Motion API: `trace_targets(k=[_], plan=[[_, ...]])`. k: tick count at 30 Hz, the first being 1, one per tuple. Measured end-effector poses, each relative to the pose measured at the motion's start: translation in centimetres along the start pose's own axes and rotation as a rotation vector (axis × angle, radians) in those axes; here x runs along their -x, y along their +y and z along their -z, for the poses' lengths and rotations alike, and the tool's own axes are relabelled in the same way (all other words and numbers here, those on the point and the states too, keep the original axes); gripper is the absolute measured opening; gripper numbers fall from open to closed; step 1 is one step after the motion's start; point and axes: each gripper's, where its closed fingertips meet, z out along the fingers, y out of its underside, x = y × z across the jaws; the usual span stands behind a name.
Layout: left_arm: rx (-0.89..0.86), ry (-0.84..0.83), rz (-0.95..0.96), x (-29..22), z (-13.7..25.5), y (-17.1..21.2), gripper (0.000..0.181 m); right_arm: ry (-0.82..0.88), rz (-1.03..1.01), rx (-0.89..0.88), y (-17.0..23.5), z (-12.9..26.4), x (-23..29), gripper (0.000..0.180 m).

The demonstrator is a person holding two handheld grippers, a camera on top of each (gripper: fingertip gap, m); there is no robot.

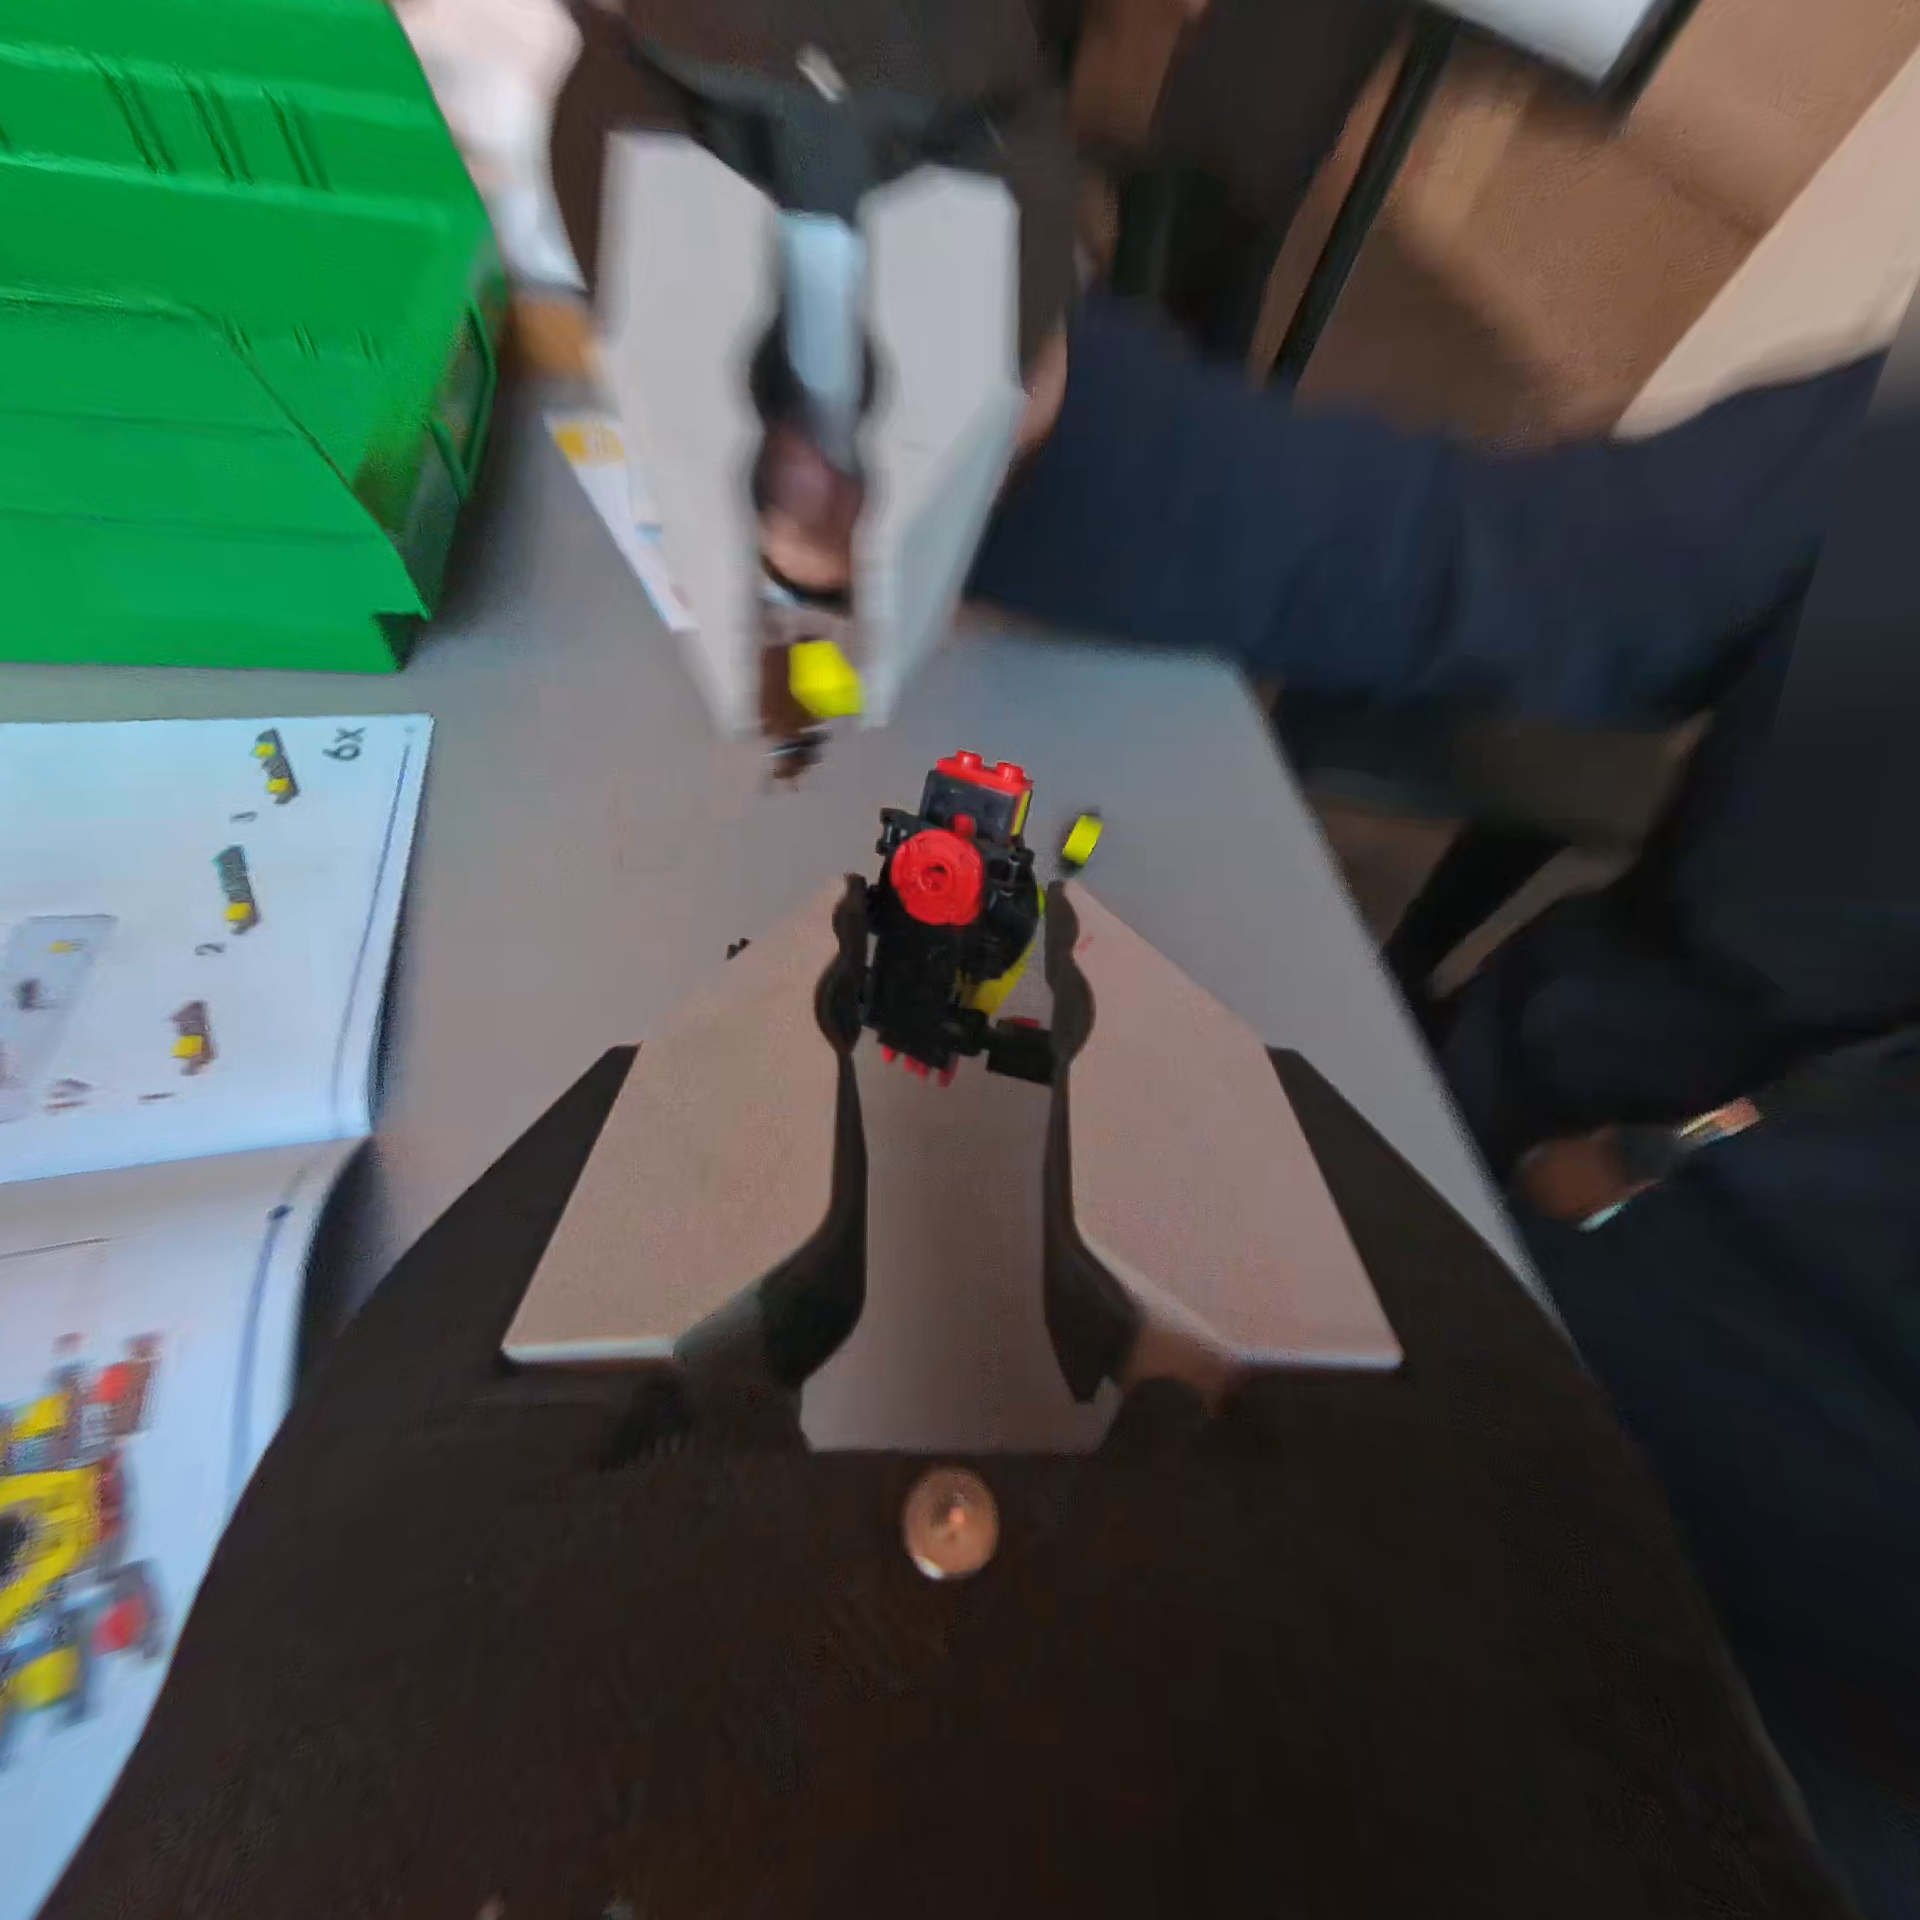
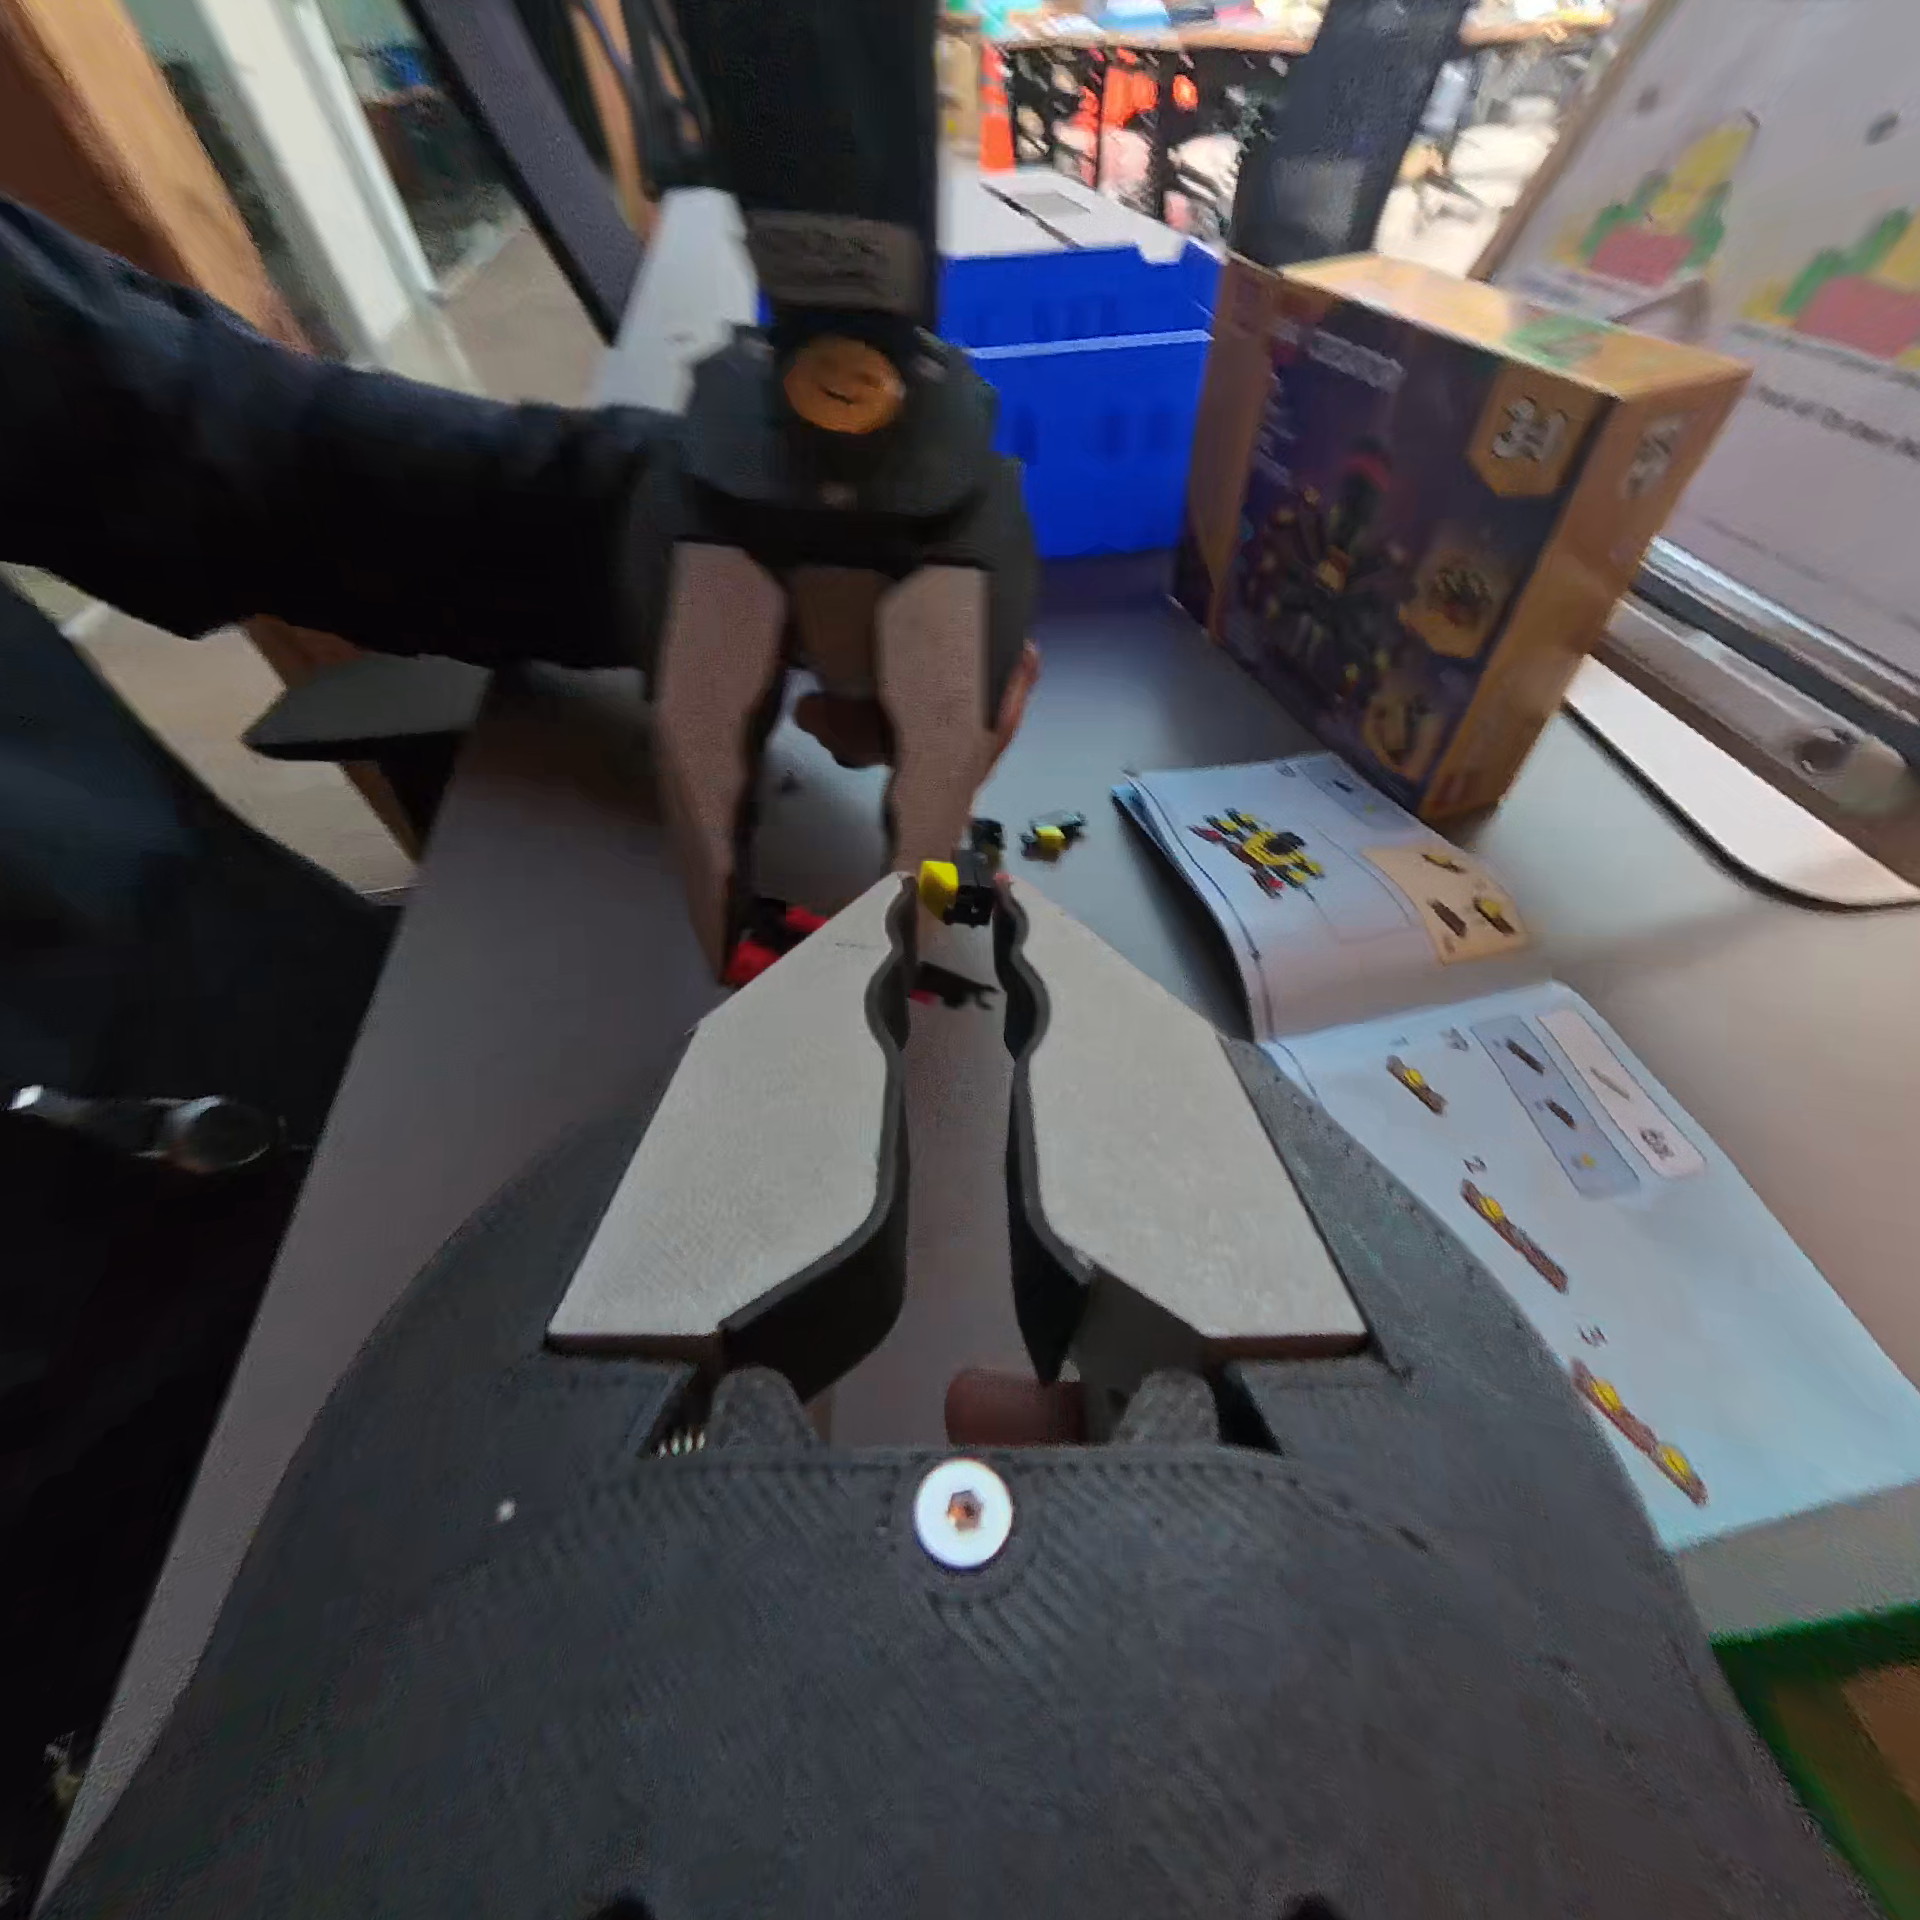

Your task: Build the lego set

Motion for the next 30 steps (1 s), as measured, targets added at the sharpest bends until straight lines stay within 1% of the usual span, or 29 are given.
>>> trace_targets(k=[2,5,7,9,14,16,19,21,25,30], plan=[[-0.163,0.094,0.121,-0.2,1.3,-1.2,0.031,-0.095,0.033,-0.086,-1.6,0.5,2.0,0.011],[-0.273,0.162,0.197,-0.1,2.5,-1.6,0.031,-0.159,0.044,-0.157,-2.8,0.6,3.3,0.011],[-0.279,0.190,0.213,-0.2,2.6,-1.4,0.031,-0.162,0.025,-0.168,-2.8,0.2,3.2,0.011],[-0.307,0.225,0.211,-0.7,2.8,-1.7,0.031,-0.175,0.007,-0.138,-2.2,-0.4,3.2,0.011],[-0.289,0.247,0.226,-0.8,2.2,-0.6,0.031,-0.170,0.033,-0.118,-1.5,-0.7,3.1,0.011],[-0.300,0.236,0.228,-0.6,2.3,-0.6,0.031,-0.218,0.033,-0.129,-1.6,-0.5,3.8,0.011],[-0.337,0.255,0.252,-0.6,2.6,-1.0,0.031,-0.262,0.050,-0.086,-0.9,-1.0,4.7,0.012],[-0.347,0.263,0.267,-0.6,2.6,-1.1,0.031,-0.245,0.056,-0.059,-0.3,-1.6,4.5,0.012],[-0.334,0.266,0.283,-0.5,2.5,-0.9,0.031,-0.217,0.023,-0.067,-0.3,-1.9,3.7,0.011],[-0.278,0.212,0.289,0.0,2.1,-0.1,0.030,-0.192,0.006,-0.004,1.0,-2.5,3.2,0.011]])
